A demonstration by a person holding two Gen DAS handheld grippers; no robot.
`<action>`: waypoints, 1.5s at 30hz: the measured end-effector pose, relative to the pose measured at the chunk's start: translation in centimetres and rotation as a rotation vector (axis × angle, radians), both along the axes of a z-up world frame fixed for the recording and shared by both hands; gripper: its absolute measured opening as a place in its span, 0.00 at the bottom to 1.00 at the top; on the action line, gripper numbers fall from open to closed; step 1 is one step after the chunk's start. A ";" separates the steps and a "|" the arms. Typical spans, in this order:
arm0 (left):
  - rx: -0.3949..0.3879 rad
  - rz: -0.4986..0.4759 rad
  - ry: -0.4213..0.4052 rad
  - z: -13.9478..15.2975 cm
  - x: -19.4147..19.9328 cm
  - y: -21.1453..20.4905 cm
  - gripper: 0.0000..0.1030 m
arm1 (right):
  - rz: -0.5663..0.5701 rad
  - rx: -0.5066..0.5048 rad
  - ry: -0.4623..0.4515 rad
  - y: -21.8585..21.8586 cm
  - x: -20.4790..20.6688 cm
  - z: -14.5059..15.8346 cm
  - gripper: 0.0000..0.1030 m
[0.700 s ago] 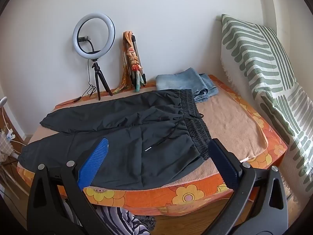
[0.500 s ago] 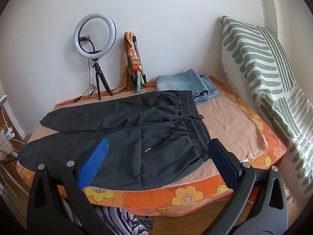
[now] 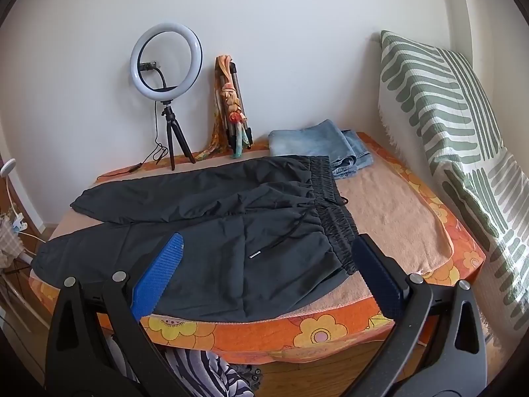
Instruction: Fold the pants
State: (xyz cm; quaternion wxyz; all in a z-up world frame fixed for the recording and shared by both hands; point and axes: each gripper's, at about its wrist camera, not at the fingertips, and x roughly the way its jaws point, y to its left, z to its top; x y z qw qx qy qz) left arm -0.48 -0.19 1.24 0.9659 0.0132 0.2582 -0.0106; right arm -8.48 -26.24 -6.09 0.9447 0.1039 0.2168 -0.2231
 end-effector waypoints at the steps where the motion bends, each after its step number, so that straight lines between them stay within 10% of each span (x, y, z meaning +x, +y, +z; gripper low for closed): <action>1: 0.000 0.000 0.000 0.0 0.0 0.0 0.99 | 0.001 -0.001 0.000 0.0 0.0 0.0 1.00; 45: -0.010 0.005 -0.012 0.1 -0.6 -0.2 0.99 | 0.009 -0.004 -0.002 0.9 0.0 0.3 1.00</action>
